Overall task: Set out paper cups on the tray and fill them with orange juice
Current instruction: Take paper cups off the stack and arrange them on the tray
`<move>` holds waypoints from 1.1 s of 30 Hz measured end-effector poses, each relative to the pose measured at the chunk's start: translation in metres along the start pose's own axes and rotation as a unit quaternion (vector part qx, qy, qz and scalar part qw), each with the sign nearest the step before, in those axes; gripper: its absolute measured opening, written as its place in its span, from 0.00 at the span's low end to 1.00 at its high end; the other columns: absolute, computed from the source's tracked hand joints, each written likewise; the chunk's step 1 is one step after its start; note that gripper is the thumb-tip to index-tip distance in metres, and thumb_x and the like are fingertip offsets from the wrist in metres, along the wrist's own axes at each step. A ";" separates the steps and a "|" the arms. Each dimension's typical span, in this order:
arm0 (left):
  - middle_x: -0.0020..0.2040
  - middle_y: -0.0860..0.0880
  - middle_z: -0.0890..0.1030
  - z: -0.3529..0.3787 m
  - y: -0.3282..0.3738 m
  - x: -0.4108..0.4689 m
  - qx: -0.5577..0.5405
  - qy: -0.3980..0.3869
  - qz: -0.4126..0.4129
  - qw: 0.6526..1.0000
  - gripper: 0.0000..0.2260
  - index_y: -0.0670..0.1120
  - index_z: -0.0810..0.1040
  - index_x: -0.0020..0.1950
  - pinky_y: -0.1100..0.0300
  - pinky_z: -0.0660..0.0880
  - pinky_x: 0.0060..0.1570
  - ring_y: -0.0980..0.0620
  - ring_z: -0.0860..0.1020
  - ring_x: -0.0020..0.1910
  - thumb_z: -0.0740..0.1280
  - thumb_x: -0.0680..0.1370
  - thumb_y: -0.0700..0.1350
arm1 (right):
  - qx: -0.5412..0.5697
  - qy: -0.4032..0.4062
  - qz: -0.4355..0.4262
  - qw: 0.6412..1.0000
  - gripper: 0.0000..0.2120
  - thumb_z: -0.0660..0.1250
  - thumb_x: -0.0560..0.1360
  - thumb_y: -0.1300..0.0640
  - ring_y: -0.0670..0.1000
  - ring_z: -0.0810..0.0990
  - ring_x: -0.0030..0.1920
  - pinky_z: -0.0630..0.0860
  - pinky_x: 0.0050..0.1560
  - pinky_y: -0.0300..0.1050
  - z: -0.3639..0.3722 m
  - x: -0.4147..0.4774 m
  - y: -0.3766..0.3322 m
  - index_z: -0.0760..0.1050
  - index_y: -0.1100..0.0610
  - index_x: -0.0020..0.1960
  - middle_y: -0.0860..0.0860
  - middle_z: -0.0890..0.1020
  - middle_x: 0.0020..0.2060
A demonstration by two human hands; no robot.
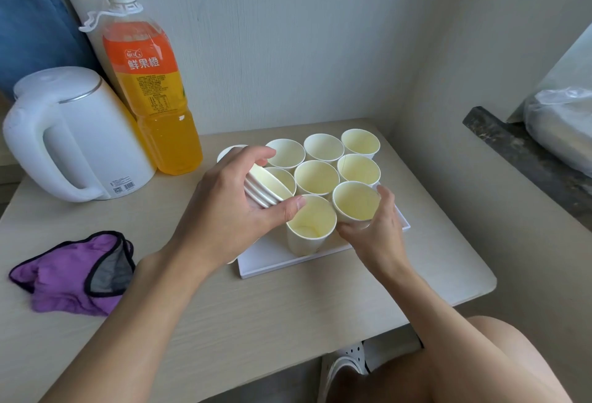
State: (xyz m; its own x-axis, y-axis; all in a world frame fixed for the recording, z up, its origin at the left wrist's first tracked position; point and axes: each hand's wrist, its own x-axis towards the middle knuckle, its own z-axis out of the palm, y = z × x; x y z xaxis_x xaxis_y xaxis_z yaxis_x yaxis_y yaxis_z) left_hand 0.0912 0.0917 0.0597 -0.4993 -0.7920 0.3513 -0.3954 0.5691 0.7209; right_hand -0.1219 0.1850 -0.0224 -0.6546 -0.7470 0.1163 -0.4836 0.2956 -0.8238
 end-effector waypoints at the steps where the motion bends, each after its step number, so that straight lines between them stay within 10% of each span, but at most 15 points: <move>1: 0.58 0.56 0.79 0.000 0.000 0.000 0.000 0.000 0.001 1.000 0.37 0.52 0.78 0.67 0.80 0.65 0.51 0.62 0.73 0.54 0.69 0.63 0.70 | -0.013 -0.004 0.002 1.000 0.42 0.78 0.67 0.58 0.44 0.69 0.58 0.69 0.55 0.41 0.001 0.000 0.002 0.59 0.52 0.74 0.45 0.71 0.64; 22: 0.57 0.58 0.78 0.001 0.001 -0.001 0.008 -0.017 0.000 1.000 0.36 0.51 0.78 0.66 0.80 0.63 0.51 0.64 0.71 0.54 0.72 0.63 0.68 | -0.068 -0.026 0.032 0.997 0.40 0.74 0.69 0.59 0.45 0.65 0.53 0.69 0.60 0.48 0.001 0.000 -0.001 0.57 0.55 0.75 0.51 0.69 0.65; 33: 0.57 0.57 0.78 0.003 0.001 -0.001 -0.002 -0.021 -0.013 1.000 0.32 0.51 0.78 0.66 0.80 0.64 0.51 0.63 0.71 0.54 0.74 0.65 0.63 | -0.055 -0.044 0.061 0.996 0.52 0.77 0.67 0.55 0.54 0.66 0.70 0.67 0.68 0.56 0.001 -0.004 -0.003 0.47 0.52 0.79 0.52 0.65 0.72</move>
State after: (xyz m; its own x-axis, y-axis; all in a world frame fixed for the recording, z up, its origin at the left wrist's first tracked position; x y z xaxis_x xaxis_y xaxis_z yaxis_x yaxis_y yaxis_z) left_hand 0.0886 0.0942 0.0582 -0.5206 -0.7965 0.3076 -0.4057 0.5478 0.7317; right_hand -0.1179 0.1865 -0.0211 -0.6604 -0.7502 -0.0339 -0.4685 0.4468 -0.7622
